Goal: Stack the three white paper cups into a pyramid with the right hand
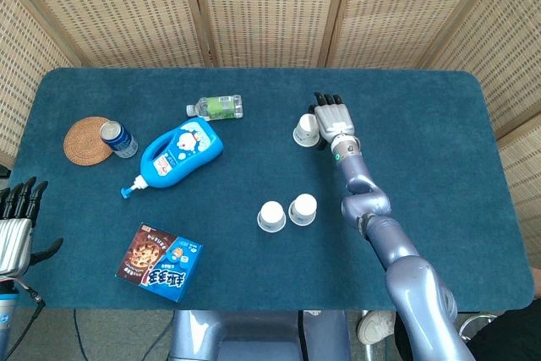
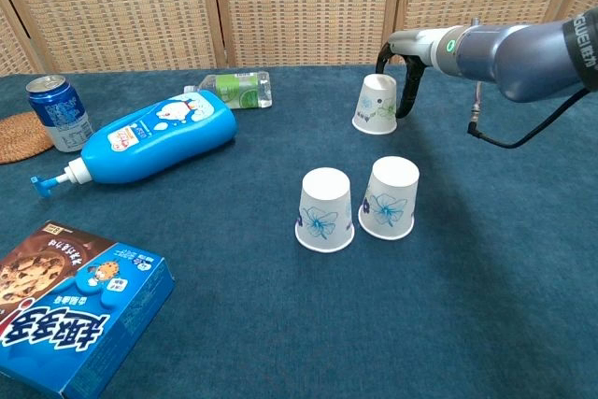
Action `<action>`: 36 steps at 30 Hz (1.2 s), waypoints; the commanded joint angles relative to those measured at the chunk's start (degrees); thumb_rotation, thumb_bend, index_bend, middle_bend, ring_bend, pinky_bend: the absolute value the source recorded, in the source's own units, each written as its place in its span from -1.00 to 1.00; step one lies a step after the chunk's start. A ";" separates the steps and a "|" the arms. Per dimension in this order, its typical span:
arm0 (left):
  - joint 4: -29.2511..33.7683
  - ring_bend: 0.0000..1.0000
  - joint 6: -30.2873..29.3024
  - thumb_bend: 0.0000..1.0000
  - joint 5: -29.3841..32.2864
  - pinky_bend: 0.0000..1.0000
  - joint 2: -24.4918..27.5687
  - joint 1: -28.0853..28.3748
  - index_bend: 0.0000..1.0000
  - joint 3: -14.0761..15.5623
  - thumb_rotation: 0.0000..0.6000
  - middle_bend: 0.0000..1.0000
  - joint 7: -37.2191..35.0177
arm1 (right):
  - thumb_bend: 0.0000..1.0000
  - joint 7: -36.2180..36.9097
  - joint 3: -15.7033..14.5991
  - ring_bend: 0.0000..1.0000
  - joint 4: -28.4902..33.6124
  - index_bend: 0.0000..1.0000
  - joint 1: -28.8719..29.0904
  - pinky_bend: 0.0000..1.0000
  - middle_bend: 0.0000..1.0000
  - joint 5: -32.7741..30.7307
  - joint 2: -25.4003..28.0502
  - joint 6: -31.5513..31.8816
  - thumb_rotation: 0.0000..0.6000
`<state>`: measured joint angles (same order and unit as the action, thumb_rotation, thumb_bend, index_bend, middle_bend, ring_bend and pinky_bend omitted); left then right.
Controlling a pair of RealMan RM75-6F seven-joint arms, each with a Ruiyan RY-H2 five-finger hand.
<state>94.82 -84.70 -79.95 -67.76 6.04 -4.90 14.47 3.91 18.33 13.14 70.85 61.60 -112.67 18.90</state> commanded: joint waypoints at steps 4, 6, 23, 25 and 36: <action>-0.17 -1.00 0.42 -0.54 0.08 -0.96 -0.09 0.16 -0.99 0.15 1.00 -1.00 -0.19 | -0.74 1.86 -0.18 -1.00 -1.43 0.03 -0.32 -0.72 -0.93 1.72 -1.01 1.52 1.00; -0.15 -1.00 0.34 -0.54 -0.12 -0.96 -0.06 0.17 -0.99 0.20 1.00 -1.00 -0.33 | -0.74 2.33 -0.14 -1.00 -1.34 0.10 -0.51 -0.71 -0.87 2.06 -0.98 1.83 1.00; 1.08 -1.00 -0.29 -0.54 -1.54 -0.96 0.88 -0.14 -0.99 0.91 1.00 -1.00 -1.03 | -0.74 0.69 1.18 -1.00 10.65 0.16 -3.88 -0.70 -0.83 3.18 6.02 10.52 1.00; 1.32 -1.00 -0.43 -0.54 -1.86 -0.96 1.05 -0.21 -0.99 1.06 1.00 -1.00 -1.12 | -0.74 -1.06 1.67 -1.00 15.21 0.16 -4.98 -0.70 -0.83 2.52 8.34 12.20 1.00; 2.59 -1.00 -0.12 -0.54 -3.87 -0.96 2.21 -0.43 -0.99 2.51 1.00 -1.00 -1.88 | -0.74 -19.68 2.74 -1.00 48.51 0.17 -13.20 -0.70 -0.83 -7.15 22.64 24.18 1.00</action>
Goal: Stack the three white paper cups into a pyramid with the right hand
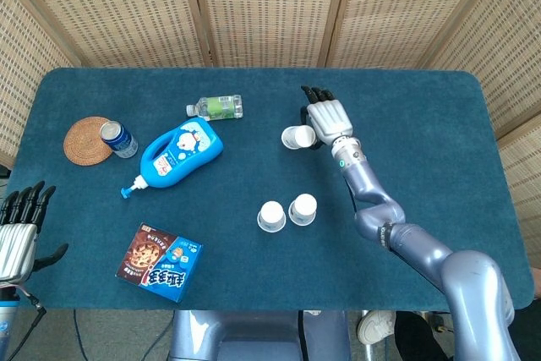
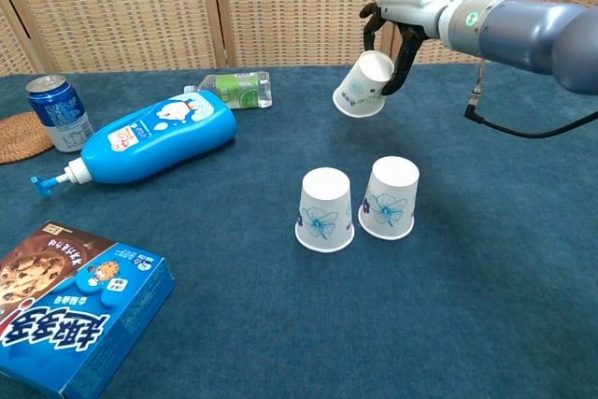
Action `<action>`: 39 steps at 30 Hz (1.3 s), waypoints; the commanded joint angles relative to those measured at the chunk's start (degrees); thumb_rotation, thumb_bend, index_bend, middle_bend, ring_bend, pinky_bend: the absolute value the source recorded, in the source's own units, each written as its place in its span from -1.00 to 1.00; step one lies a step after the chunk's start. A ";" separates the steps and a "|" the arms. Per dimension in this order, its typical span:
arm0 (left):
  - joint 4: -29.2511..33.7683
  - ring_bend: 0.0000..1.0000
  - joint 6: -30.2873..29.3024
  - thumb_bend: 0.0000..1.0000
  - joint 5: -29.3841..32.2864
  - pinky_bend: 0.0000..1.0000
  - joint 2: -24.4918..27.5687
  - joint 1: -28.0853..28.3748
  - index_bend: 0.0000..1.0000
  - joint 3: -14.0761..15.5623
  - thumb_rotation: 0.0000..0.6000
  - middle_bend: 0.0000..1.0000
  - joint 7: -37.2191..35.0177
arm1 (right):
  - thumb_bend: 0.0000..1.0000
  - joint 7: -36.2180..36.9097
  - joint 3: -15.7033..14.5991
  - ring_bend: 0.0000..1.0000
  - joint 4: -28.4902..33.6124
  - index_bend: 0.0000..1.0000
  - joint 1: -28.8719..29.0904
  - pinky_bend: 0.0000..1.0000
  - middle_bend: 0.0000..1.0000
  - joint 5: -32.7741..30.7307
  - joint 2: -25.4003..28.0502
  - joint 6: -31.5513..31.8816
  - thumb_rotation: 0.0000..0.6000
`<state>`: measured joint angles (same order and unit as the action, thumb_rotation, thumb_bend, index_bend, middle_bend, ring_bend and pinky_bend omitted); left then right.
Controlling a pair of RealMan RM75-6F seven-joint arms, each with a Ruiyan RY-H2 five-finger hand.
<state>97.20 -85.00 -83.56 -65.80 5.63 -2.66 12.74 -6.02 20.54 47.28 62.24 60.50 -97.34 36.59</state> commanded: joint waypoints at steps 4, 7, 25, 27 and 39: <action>0.61 -1.00 -0.28 -0.54 -1.21 -0.96 0.66 -0.27 -0.99 0.67 1.00 -1.00 -0.68 | -0.74 -16.16 -0.54 -1.00 24.49 0.17 -6.90 -0.70 -0.83 -9.76 11.19 11.10 1.00; 0.93 -1.00 -0.88 -0.54 -2.06 -0.96 1.01 -0.54 -0.99 0.94 1.00 -1.00 -1.18 | -0.74 -19.29 -1.43 -1.00 30.90 0.17 -8.56 -0.70 -0.83 -10.80 13.76 14.64 1.00; 3.51 -1.00 -4.43 -0.54 -8.31 -0.96 2.76 -2.11 -0.99 2.98 1.00 -1.00 -1.77 | -0.74 -33.64 -8.79 -1.00 65.74 0.17 -15.39 -0.71 -0.83 -6.04 29.06 27.76 1.00; 3.74 -1.00 -4.72 -0.54 -8.86 -0.96 2.87 -2.25 -0.99 3.13 1.00 -1.00 -1.70 | -0.74 -35.23 -9.05 -1.00 67.93 0.17 -15.14 -0.71 -0.83 -6.19 29.71 28.15 1.00; 4.64 -1.00 -4.66 -0.54 -9.48 -0.96 3.52 -2.56 -0.98 3.44 1.00 -1.00 -1.40 | -0.74 -44.75 -8.91 -1.00 70.12 0.18 -8.43 -0.73 -0.83 -14.43 25.38 26.29 1.00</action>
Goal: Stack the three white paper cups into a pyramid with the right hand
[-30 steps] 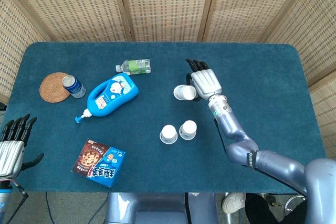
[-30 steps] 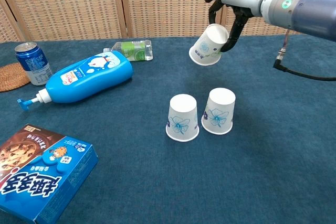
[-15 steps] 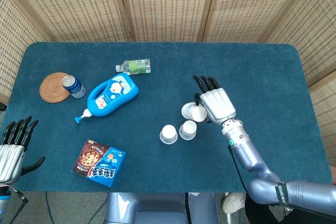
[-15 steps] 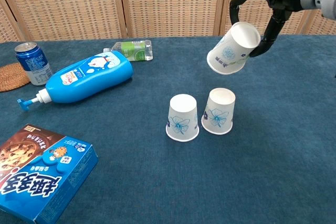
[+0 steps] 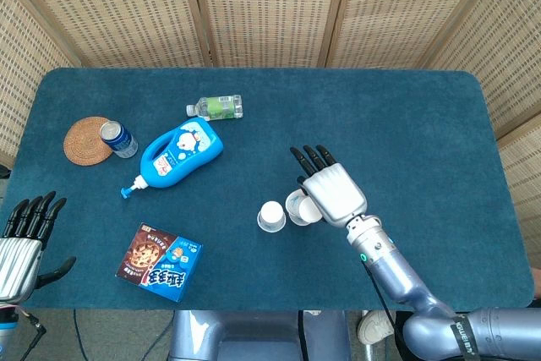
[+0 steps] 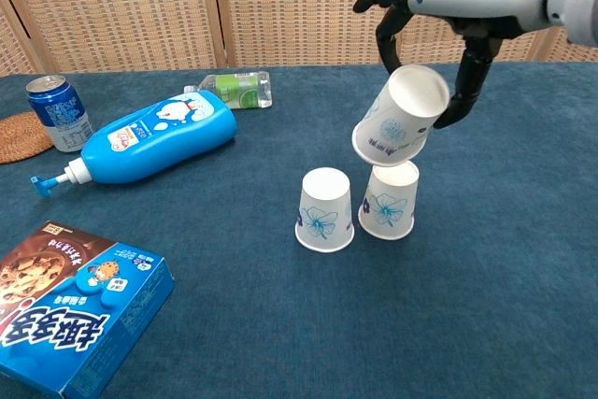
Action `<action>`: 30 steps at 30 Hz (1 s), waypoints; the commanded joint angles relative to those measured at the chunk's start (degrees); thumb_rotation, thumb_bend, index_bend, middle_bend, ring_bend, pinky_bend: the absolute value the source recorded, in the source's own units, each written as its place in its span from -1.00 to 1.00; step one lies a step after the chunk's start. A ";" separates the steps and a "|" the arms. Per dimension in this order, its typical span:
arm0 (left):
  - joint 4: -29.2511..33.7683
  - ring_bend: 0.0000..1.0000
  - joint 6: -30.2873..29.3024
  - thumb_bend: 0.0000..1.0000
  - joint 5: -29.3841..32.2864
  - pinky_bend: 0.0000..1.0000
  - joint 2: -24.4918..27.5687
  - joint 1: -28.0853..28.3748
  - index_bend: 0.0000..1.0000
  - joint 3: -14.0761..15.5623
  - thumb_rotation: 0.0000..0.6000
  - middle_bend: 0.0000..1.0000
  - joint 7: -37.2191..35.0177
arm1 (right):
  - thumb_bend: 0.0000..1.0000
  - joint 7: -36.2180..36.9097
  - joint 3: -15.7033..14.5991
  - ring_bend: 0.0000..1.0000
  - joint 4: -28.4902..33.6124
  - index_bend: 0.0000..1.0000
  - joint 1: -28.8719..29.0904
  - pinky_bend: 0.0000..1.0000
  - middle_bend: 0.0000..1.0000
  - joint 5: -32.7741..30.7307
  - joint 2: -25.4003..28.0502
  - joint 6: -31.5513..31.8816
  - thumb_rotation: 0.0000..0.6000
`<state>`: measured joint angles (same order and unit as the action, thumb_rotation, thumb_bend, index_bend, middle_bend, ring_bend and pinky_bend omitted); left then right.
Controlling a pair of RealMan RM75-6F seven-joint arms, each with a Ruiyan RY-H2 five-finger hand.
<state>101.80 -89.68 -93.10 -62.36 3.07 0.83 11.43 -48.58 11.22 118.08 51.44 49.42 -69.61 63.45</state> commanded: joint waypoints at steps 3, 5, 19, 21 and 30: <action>0.11 -1.00 0.29 -0.54 0.32 -0.96 0.25 0.03 -0.98 -0.15 1.00 -1.00 -0.19 | -0.74 -3.59 0.80 -1.00 -2.93 0.18 4.54 -0.73 -0.83 -6.99 -5.28 -0.49 1.00; 0.06 -1.00 0.37 -0.54 0.62 -0.96 0.40 0.02 -0.98 -0.26 1.00 -1.00 -0.55 | -0.74 -4.12 0.57 -1.00 -5.88 0.18 5.88 -0.73 -0.83 -9.38 -8.04 -0.97 1.00; -0.16 -1.00 1.05 -0.54 1.15 -0.96 0.42 0.20 -0.98 -0.62 1.00 -1.00 -0.93 | -0.73 -5.69 -0.47 -1.00 -10.22 0.18 9.25 -0.73 -0.86 -13.72 -11.04 -0.08 1.00; -0.10 -1.00 1.05 -0.54 0.98 -0.96 0.43 0.18 -0.98 -0.55 1.00 -1.00 -0.82 | -0.73 -5.95 -0.60 -1.00 -9.86 0.17 9.51 -0.73 -0.86 -13.96 -10.90 0.30 1.00; 0.19 -1.00 0.25 -0.54 0.27 -0.96 0.72 -0.19 -0.98 -0.50 1.00 -1.00 -1.13 | -0.73 -7.17 -0.83 -1.00 -8.34 -0.03 10.64 -0.74 -0.99 -16.19 -10.32 2.02 1.00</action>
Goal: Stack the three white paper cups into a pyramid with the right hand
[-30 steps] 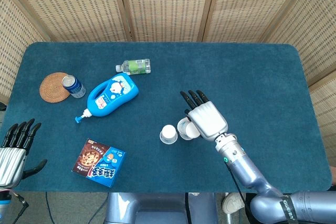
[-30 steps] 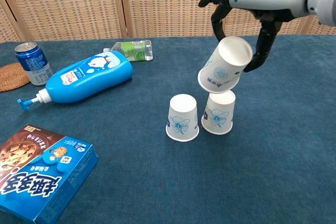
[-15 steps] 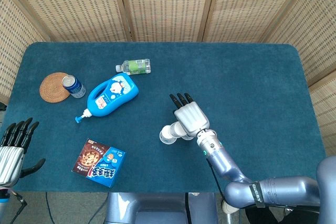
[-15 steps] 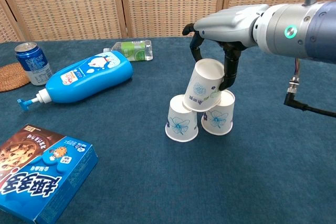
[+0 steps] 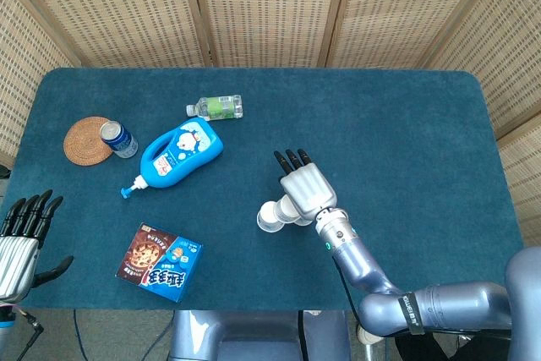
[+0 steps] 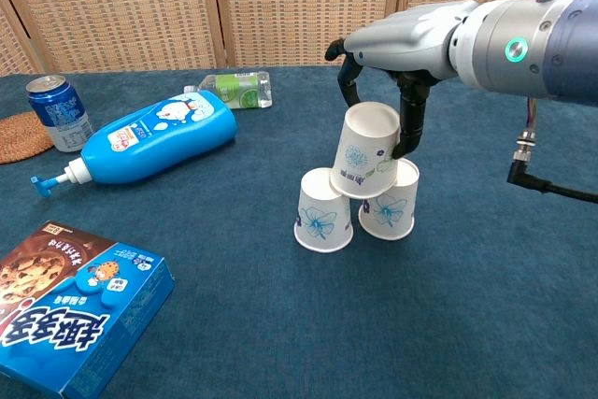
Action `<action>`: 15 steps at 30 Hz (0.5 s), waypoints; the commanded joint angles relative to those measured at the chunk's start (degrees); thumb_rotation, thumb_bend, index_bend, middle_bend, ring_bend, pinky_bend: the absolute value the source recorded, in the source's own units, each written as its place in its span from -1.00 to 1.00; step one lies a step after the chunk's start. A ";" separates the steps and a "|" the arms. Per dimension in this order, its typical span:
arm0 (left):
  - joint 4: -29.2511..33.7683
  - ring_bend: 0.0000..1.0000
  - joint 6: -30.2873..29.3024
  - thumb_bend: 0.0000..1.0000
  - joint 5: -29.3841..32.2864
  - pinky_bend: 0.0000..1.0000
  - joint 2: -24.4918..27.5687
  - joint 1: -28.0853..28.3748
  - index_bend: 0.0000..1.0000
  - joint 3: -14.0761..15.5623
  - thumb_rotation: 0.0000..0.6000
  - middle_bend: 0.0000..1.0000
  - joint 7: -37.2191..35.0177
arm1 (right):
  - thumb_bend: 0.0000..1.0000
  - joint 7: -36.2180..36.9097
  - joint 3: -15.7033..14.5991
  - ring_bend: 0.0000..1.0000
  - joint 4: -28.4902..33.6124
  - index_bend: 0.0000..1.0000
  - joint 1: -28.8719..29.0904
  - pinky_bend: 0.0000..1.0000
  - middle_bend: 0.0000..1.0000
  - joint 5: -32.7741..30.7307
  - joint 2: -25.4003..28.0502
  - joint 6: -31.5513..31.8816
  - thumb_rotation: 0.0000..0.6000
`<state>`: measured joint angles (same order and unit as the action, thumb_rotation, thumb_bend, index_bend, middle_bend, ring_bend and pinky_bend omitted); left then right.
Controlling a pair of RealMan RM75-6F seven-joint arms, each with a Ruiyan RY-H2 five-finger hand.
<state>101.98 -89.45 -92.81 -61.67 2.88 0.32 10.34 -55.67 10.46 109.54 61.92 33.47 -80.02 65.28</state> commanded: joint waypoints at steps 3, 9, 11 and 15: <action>0.00 -1.00 0.09 -0.54 -0.02 -0.96 0.10 -0.03 -0.98 0.03 1.00 -1.00 -0.10 | -0.73 -0.32 -0.32 -1.00 0.38 -0.13 0.42 -0.75 -1.00 -0.69 0.11 0.46 1.00; 0.01 -1.00 -0.09 -0.54 -0.15 -0.97 0.19 -0.11 -0.98 -0.04 1.00 -1.00 -0.28 | -0.73 -0.04 -0.46 -1.00 0.47 -0.34 0.71 -0.76 -1.00 -1.32 0.00 1.20 1.00; 0.01 -1.00 -0.09 -0.54 -0.13 -0.97 0.20 -0.11 -0.98 -0.08 1.00 -1.00 -0.34 | -0.73 -0.14 -0.57 -1.00 0.48 -0.38 0.79 -0.76 -1.00 -1.42 0.06 1.53 1.00; 0.04 -1.00 -0.03 -0.54 -0.04 -0.97 0.26 -0.11 -0.98 -0.14 1.00 -1.00 -0.36 | -0.73 -0.42 -0.73 -1.00 1.03 -0.55 0.81 -0.78 -1.00 -2.04 0.72 2.33 1.00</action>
<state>102.02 -89.49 -92.85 -61.42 2.77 0.18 9.98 -56.00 9.77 110.46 62.73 31.55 -79.42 67.49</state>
